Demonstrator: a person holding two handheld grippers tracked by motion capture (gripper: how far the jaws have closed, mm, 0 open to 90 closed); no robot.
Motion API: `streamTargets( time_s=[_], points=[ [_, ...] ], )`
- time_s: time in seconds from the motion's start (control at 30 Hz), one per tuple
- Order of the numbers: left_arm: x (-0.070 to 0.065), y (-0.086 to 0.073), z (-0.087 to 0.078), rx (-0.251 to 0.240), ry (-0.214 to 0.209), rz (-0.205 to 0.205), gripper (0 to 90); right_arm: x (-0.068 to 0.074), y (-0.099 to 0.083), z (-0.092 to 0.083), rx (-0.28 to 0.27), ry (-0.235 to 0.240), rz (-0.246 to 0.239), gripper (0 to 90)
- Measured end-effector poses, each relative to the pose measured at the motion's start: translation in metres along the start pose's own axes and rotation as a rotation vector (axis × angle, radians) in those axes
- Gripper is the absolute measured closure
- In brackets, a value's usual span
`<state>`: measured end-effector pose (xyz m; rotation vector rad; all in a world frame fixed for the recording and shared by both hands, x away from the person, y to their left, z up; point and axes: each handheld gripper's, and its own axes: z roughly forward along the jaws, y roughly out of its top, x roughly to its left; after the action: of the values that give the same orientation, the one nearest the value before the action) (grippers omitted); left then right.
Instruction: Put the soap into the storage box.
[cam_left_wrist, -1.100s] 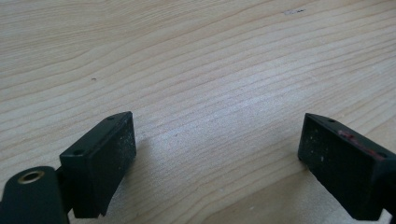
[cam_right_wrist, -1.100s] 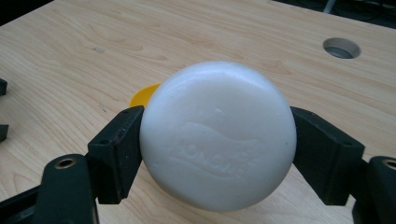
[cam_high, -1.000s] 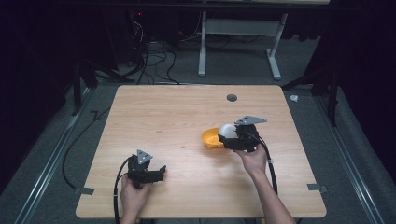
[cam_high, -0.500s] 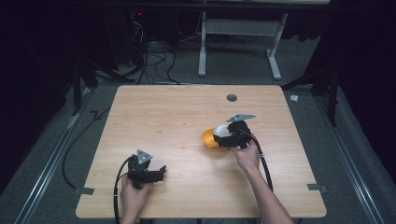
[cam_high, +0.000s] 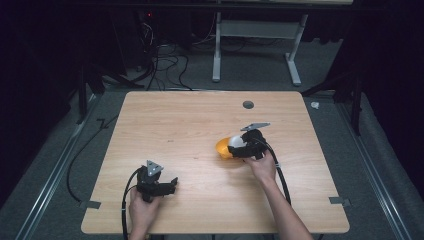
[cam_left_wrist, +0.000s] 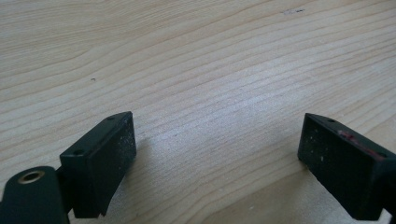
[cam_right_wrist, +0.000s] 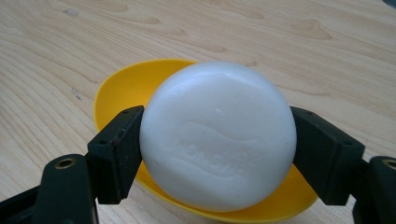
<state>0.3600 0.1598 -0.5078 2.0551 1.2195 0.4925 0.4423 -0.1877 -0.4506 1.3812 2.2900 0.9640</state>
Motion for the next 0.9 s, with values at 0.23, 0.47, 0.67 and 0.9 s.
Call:
streamTargets(
  time_s=[0.23, 0.47, 0.67, 0.9],
  points=[
    [0.0, 0.0, 0.0, 0.0, 0.0, 0.0, 11.6, -0.001, -0.002, 0.007, 0.003, 0.003, 0.004, 23.5],
    [0.0, 0.0, 0.0, 0.0, 0.0, 0.0, 11.7, 0.001, -0.003, 0.012, 0.018, 0.014, 0.009, 22.0],
    [0.0, 0.0, 0.0, 0.0, 0.0, 0.001, 11.7, 0.001, -0.002, 0.006, -0.011, 0.0, -0.001, 17.7],
    [0.0, 0.0, 0.0, 0.001, 0.0, 0.001, 11.6, 0.0, -0.001, -0.005, -0.054, -0.015, -0.008, 17.5]
  ],
)
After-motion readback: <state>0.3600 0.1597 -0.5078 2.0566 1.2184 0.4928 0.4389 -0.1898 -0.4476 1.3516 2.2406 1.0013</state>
